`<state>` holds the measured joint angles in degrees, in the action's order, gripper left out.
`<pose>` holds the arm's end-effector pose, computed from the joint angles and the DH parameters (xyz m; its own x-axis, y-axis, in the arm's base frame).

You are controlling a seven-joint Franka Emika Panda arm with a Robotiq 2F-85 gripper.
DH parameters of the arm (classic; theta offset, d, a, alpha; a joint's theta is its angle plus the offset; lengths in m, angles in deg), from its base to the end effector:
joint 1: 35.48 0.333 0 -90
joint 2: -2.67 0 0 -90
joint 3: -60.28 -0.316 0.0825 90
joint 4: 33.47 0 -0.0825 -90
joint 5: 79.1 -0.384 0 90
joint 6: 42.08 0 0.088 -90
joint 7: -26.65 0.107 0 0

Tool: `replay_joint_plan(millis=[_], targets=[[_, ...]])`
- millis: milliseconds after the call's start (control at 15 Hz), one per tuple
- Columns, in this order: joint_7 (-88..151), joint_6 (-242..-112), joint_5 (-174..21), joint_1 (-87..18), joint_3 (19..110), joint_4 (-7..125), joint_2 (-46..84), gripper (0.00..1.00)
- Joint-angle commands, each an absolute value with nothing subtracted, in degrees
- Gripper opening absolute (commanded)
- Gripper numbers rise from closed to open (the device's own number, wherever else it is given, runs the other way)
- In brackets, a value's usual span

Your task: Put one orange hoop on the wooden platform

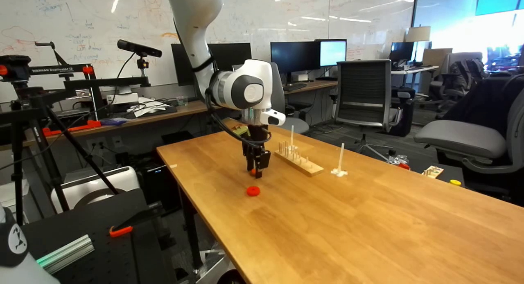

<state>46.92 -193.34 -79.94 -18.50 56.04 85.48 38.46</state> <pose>0.5328 0.2079 0.1178 0.9973 -0.0082 -0.0734 -0.0101 -0.9996 -0.0257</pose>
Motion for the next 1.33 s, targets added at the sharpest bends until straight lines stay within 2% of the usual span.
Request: replay_joint_plan(millis=[0,67,267,1267], targets=[[49.35,-195.89,-78.7,-16.12,58.7,86.32,38.51,0.38],[49.54,-196.07,-78.67,-15.89,58.89,86.32,38.58,0.38],[50.46,-196.13,-78.4,-15.17,59.64,86.2,38.34,0.18],[52.26,-190.0,-82.43,-18.87,59.3,78.55,37.84,0.18]])
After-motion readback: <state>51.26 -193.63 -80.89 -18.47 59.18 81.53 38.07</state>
